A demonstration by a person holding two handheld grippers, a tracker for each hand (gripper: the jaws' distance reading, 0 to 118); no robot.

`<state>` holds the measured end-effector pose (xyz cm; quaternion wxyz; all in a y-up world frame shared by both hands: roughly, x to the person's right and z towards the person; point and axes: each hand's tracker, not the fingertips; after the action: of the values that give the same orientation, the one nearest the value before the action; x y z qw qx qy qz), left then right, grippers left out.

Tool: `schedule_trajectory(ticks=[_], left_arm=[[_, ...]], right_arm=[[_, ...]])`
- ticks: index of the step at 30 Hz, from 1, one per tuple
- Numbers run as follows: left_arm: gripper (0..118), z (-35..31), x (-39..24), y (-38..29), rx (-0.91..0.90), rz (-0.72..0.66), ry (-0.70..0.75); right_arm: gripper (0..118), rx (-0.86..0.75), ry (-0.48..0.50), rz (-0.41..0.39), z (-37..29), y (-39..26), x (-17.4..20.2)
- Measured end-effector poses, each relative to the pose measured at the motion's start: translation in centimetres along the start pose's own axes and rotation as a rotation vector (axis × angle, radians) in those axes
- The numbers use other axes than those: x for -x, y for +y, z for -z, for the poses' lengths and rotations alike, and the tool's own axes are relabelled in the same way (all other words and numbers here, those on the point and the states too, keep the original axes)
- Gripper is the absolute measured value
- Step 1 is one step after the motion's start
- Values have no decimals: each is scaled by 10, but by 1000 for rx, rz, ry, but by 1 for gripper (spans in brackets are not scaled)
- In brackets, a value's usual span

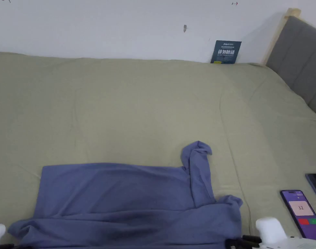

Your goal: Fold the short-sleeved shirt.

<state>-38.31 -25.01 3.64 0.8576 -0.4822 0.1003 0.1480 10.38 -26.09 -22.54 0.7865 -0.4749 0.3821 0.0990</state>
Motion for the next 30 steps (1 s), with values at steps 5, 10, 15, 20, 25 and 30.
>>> schedule_trajectory(ticks=[5,10,15,20,25,30], left_arm=[[98,-19,-5,-14,-85,-100,99],[98,-112,-28,-40,-520,-98,145],[88,-170,-66,-57,-929,23,254],[11,-168,-74,-37,-844,21,170],[11,-134,-54,7,-638,-18,148],[11,-41,1,102,-219,-145,55]], right_arm=[[106,-88,-61,68,-15,-10,11],[107,-447,-236,-69,-109,-13,55],[87,-876,-240,-24,-179,-10,94],[0,-931,-223,-50,-186,5,106],[0,-862,-201,-20,-169,19,101],[0,-784,-180,-14,-137,30,94]])
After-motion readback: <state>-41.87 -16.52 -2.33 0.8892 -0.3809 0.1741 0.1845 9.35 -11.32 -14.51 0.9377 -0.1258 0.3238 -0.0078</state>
